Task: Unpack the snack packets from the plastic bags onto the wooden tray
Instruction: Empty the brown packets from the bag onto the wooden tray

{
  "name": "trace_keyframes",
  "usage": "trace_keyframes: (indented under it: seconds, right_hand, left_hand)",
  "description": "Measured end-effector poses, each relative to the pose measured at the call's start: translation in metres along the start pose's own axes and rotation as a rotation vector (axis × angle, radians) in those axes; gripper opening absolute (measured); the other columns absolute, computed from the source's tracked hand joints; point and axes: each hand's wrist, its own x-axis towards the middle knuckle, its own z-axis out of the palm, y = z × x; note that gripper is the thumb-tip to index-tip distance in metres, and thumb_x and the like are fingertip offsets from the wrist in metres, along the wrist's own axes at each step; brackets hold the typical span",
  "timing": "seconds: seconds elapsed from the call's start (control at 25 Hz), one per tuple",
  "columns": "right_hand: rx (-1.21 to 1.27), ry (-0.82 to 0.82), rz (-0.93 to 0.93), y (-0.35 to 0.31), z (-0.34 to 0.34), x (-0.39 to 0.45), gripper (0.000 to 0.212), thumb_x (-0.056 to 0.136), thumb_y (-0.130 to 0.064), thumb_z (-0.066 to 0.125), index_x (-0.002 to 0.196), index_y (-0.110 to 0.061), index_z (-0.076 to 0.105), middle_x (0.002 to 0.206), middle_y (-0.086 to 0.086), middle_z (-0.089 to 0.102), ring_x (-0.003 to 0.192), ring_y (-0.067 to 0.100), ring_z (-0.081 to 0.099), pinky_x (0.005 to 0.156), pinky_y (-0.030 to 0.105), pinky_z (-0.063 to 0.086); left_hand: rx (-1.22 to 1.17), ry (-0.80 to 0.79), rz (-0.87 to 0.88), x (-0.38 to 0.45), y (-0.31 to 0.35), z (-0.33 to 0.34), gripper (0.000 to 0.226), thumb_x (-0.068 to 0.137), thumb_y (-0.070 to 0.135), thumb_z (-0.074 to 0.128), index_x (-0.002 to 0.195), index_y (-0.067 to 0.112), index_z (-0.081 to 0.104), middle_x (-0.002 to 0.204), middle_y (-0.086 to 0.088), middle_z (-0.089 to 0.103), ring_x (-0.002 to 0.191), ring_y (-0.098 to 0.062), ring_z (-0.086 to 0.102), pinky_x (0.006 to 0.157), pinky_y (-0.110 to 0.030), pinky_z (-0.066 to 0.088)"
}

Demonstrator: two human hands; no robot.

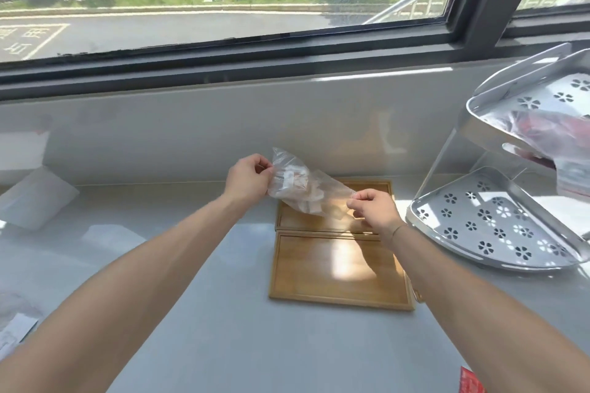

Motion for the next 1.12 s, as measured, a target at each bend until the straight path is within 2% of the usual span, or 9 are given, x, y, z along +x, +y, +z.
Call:
trace_keyframes:
  seconds: [0.16, 0.32, 0.6, 0.8, 0.92, 1.04, 1.12]
  right_hand:
    - [0.177, -0.088, 0.172, 0.007, 0.005, 0.013, 0.014, 0.085, -0.008, 0.069, 0.077, -0.016, 0.06, 0.066, 0.005, 0.061, 0.045, 0.014, 0.049, 0.034, 0.017, 0.038]
    - [0.192, -0.133, 0.264, 0.014, 0.016, 0.017, 0.006, 0.089, -0.015, 0.066, 0.083, -0.017, 0.064, 0.054, 0.005, 0.056, 0.038, 0.012, 0.042, 0.031, 0.017, 0.039]
    - [0.329, -0.158, 0.209, 0.002, 0.03, 0.016, 0.014, 0.092, -0.005, 0.062, 0.078, -0.01, 0.06, 0.056, 0.006, 0.057, 0.04, 0.01, 0.047, 0.029, 0.014, 0.033]
    - [0.299, -0.185, 0.178, -0.009, 0.036, 0.008, 0.013, 0.091, -0.013, 0.066, 0.08, -0.013, 0.061, 0.071, 0.006, 0.061, 0.049, 0.01, 0.049, 0.031, 0.015, 0.033]
    - [0.27, -0.174, 0.159, -0.016, 0.037, 0.001, 0.014, 0.091, -0.016, 0.067, 0.078, -0.015, 0.061, 0.072, 0.006, 0.062, 0.051, 0.01, 0.05, 0.032, 0.016, 0.033]
    - [0.265, -0.174, 0.126, -0.024, 0.035, -0.009, 0.007, 0.091, -0.016, 0.067, 0.089, -0.01, 0.064, 0.08, 0.009, 0.064, 0.051, 0.01, 0.053, 0.032, 0.017, 0.034]
    - [0.294, -0.171, 0.098, -0.027, 0.028, -0.019, 0.012, 0.09, -0.015, 0.066, 0.099, -0.006, 0.065, 0.084, 0.009, 0.065, 0.054, 0.014, 0.055, 0.038, 0.021, 0.037]
  left_hand:
    - [0.214, -0.025, 0.138, 0.021, 0.033, 0.001, 0.021, 0.089, 0.022, 0.062, 0.07, 0.028, 0.058, 0.069, 0.006, 0.061, 0.068, -0.023, 0.059, 0.075, -0.042, 0.059]
    - [0.368, -0.008, 0.232, 0.027, 0.049, 0.006, 0.011, 0.09, 0.026, 0.058, 0.079, 0.027, 0.059, 0.077, 0.006, 0.061, 0.082, -0.023, 0.06, 0.073, -0.032, 0.049]
    - [0.401, 0.056, 0.28, 0.031, 0.06, -0.005, 0.008, 0.092, 0.026, 0.055, 0.087, 0.023, 0.059, 0.088, 0.003, 0.065, 0.087, -0.022, 0.059, 0.079, -0.035, 0.05]
    - [0.388, 0.095, 0.259, 0.027, 0.06, -0.02, 0.008, 0.092, 0.028, 0.054, 0.09, 0.024, 0.061, 0.09, 0.005, 0.065, 0.088, -0.021, 0.059, 0.077, -0.031, 0.047]
    - [0.382, 0.118, 0.266, 0.018, 0.06, -0.03, 0.01, 0.093, 0.028, 0.054, 0.093, 0.021, 0.062, 0.093, 0.004, 0.066, 0.089, -0.022, 0.06, 0.079, -0.035, 0.05]
    - [0.338, 0.123, 0.259, 0.008, 0.061, -0.04, 0.012, 0.094, 0.028, 0.053, 0.094, 0.019, 0.062, 0.094, 0.002, 0.065, 0.089, -0.024, 0.061, 0.076, -0.042, 0.056]
    - [0.287, 0.133, 0.251, -0.001, 0.059, -0.044, 0.011, 0.095, 0.027, 0.053, 0.093, 0.02, 0.061, 0.089, 0.005, 0.063, 0.087, -0.021, 0.06, 0.072, -0.038, 0.053]
